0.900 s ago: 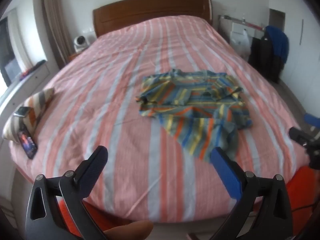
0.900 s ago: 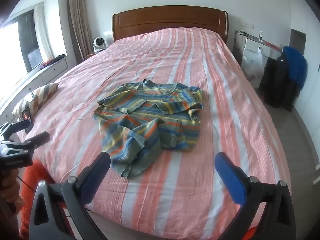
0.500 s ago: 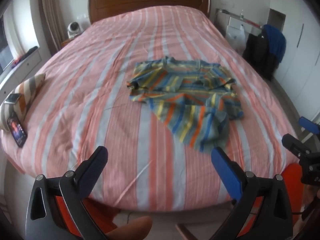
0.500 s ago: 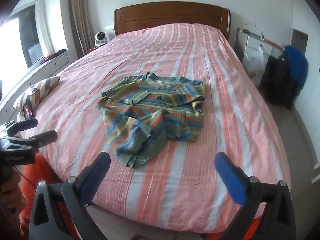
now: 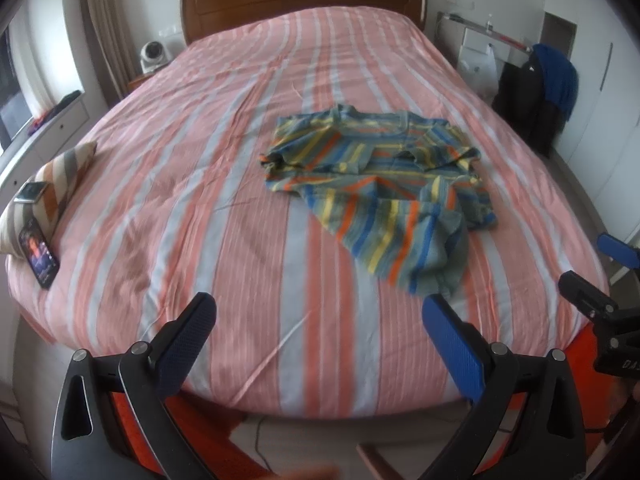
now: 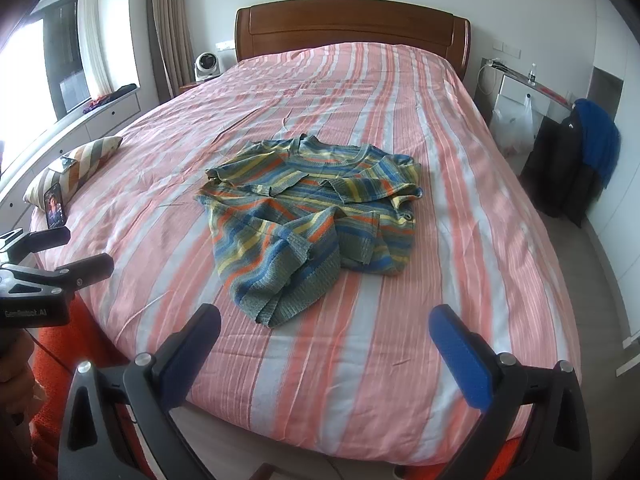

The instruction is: Fold small clothes

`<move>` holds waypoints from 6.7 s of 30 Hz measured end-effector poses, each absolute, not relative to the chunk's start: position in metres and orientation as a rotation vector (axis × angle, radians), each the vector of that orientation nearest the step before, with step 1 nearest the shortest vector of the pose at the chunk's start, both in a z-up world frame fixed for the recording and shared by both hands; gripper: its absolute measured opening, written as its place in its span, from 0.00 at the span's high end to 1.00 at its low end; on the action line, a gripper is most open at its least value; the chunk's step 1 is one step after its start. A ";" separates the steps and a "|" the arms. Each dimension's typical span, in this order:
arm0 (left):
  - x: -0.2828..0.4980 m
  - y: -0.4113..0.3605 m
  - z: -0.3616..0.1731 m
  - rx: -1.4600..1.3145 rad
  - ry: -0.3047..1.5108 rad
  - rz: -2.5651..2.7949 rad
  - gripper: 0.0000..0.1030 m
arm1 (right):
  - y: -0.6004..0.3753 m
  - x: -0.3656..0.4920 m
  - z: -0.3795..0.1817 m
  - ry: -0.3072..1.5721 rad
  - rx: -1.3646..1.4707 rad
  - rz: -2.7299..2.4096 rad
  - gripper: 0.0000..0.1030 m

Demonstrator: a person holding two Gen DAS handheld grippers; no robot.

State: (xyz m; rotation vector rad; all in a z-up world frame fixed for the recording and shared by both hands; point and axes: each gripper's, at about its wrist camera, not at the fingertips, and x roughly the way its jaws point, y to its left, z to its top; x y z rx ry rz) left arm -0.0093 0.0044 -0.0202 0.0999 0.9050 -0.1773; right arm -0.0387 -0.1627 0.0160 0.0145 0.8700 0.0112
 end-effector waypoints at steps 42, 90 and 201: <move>-0.008 0.008 -0.015 0.116 0.876 -0.138 0.00 | -0.168 -0.038 0.011 0.874 0.022 -0.014 0.00; -0.007 0.015 -0.022 0.116 0.887 -0.122 0.00 | -0.172 -0.035 0.009 0.890 0.035 -0.042 0.00; 0.012 0.116 -0.144 -0.041 1.273 -0.163 0.70 | -0.265 -0.077 -0.144 1.270 0.422 0.044 0.96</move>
